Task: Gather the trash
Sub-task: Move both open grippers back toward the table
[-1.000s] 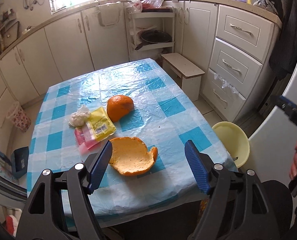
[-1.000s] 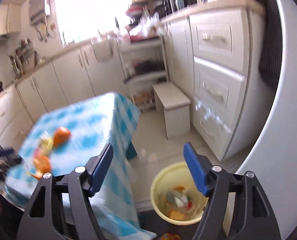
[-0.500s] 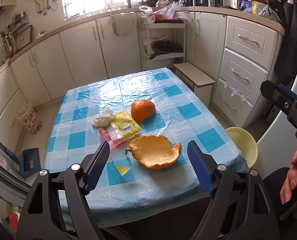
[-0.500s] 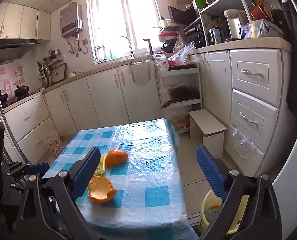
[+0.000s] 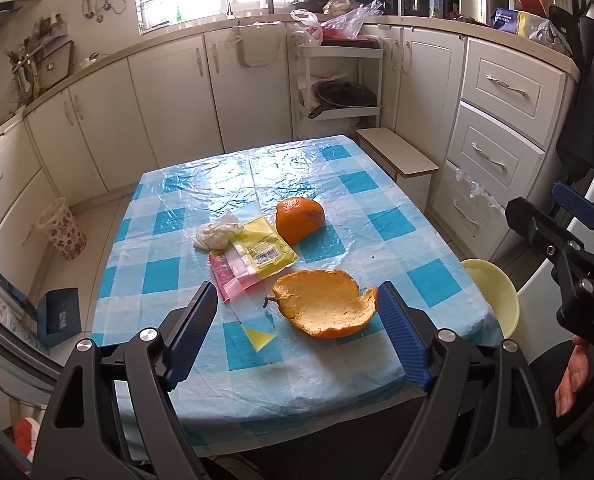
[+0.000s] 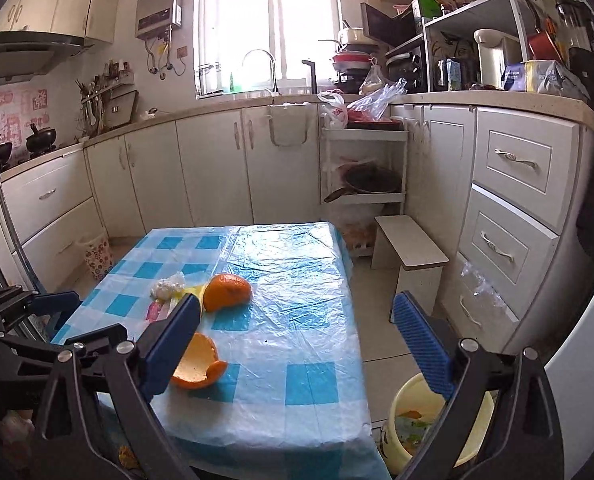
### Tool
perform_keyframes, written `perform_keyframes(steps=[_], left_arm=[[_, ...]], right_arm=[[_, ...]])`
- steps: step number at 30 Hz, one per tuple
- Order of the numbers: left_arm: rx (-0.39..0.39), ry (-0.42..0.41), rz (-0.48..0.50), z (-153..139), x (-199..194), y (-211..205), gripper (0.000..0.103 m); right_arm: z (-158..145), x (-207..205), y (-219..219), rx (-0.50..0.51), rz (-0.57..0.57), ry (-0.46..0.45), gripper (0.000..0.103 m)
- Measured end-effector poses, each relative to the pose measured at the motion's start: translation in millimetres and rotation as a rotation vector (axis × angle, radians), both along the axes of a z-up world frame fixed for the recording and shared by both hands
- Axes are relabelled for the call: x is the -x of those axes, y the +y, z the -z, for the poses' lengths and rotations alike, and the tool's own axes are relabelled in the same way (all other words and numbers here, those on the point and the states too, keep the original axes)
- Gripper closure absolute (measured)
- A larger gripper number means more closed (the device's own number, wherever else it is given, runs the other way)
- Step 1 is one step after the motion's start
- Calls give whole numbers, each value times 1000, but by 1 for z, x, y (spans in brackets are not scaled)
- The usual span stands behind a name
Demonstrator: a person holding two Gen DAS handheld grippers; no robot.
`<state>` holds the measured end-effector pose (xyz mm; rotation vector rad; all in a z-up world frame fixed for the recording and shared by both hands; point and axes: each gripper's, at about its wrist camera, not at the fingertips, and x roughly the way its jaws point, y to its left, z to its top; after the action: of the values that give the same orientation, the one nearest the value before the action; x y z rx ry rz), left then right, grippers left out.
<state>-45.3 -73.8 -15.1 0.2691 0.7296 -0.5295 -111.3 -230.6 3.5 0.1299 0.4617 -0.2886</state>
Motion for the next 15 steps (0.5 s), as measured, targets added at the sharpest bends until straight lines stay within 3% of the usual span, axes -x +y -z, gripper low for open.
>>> perform_keyframes(steps=[7, 12, 15], left_arm=[[4, 26, -50, 4, -18, 17, 24], [95, 188, -207, 18, -66, 67, 24], [130, 243, -310, 27, -86, 95, 25]], right_arm=[[5, -15, 7, 20, -35, 63, 10], [24, -54, 5, -130, -104, 184, 10], [35, -73, 16, -116, -138, 204, 10]])
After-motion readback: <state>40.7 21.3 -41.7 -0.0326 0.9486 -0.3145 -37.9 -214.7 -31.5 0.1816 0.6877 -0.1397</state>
